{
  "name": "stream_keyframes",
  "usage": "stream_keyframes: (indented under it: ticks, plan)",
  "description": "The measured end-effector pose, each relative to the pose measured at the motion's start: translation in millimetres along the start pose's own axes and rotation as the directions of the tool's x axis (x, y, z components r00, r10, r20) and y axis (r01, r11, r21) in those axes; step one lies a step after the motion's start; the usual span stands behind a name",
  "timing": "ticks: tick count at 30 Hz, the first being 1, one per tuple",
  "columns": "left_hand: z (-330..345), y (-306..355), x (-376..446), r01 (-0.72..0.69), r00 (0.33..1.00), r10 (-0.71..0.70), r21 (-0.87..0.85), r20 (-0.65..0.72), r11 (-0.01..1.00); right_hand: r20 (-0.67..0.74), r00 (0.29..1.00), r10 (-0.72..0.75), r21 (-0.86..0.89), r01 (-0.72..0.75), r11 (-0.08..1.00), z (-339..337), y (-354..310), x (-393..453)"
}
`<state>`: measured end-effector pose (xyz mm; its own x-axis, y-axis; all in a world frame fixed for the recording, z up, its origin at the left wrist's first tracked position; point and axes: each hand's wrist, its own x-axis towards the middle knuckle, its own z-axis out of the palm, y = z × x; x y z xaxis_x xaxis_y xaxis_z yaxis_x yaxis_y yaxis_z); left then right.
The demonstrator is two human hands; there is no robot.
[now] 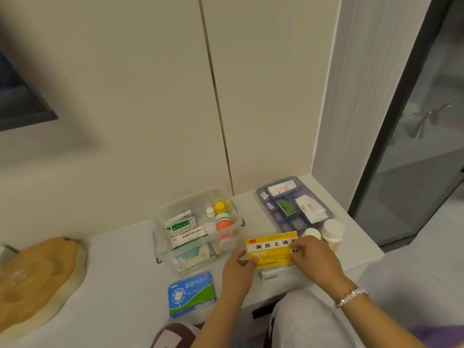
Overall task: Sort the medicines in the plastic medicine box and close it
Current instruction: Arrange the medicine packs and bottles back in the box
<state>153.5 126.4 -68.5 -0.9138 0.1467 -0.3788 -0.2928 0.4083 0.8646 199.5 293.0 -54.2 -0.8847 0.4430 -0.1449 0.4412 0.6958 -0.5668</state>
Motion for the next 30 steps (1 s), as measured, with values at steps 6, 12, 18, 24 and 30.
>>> stream_keyframes:
  ticks: [6, 12, 18, 24, 30]
  plan:
    - [-13.7, 7.5, -11.0, -0.039, 0.999, 0.036, -0.173, -0.02, 0.984, -0.086, 0.996, -0.016, 0.291, 0.04, 0.956, -3.2, -2.4, -9.7]
    - [-51.3, 20.0, -30.3, -0.133, 0.989, 0.106, -0.29, -0.108, 0.948, -0.169, 0.985, -0.043, 0.487, 0.122, 0.865, -13.1, -26.4, -21.6]
    - [-97.8, 29.5, -32.6, -0.242, 0.957, 0.172, -0.314, -0.235, 0.918, 0.062, 0.986, -0.154, 0.663, 0.074, 0.745, -15.6, -72.6, -17.9]
    - [-135.4, 14.8, -9.8, -0.327, 0.834, 0.283, -0.011, -0.474, 0.945, 0.123, 0.978, -0.167, 0.789, 0.005, 0.615, 4.0, -131.6, 9.1]
    - [-145.3, -9.2, 12.6, -0.241, 0.843, 0.187, -0.044, -0.504, 0.97, 0.134, 0.978, -0.159, 0.539, 0.063, 0.84, 35.9, -169.5, 47.7]
